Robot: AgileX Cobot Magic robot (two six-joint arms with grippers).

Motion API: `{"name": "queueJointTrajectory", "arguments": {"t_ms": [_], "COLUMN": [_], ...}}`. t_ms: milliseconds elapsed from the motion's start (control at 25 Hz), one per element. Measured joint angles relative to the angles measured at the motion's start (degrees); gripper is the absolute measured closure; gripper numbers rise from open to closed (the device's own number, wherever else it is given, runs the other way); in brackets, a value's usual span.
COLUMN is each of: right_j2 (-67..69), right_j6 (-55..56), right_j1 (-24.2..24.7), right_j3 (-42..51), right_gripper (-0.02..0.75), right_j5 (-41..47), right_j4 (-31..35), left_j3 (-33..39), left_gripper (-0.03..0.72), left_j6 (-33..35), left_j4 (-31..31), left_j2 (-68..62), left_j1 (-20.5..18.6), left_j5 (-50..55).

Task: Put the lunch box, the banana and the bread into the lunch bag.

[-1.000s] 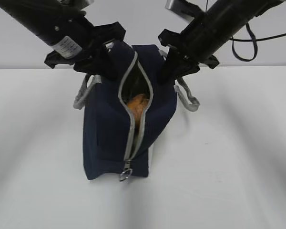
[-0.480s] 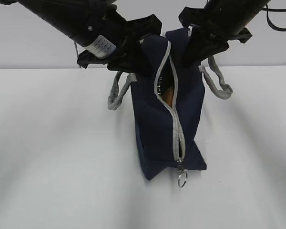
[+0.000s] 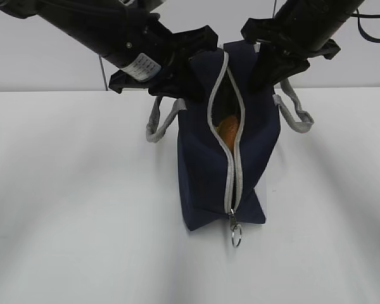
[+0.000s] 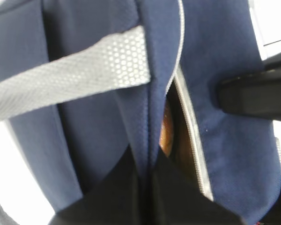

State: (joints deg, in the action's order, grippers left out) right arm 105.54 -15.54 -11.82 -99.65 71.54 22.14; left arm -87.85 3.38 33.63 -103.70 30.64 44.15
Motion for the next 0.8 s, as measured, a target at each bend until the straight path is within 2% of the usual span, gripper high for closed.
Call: {"name": "queueJointTrajectory", "arguments": {"t_ms": [440, 640, 800], "right_j2": [1.65, 2.94, 2.94], "right_j6": [0.1, 0.1, 0.1], "right_j1": [0.0, 0.0, 0.0], "right_j3": [0.0, 0.0, 0.0], "right_gripper": [0.746, 0.746, 0.7], "right_j5": [0.0, -0.39, -0.39], "right_j4": [-0.12, 0.34, 0.69], "left_j3": [0.0, 0.0, 0.0], "left_gripper": [0.691, 0.691, 0.67], "left_j6": [0.0, 0.0, 0.0], "left_j4": [0.19, -2.56, -3.5], "left_j2": [-0.12, -0.19, -0.19], "left_j1": [0.05, 0.11, 0.11], "left_j5": [-0.53, -0.59, -0.71]}}
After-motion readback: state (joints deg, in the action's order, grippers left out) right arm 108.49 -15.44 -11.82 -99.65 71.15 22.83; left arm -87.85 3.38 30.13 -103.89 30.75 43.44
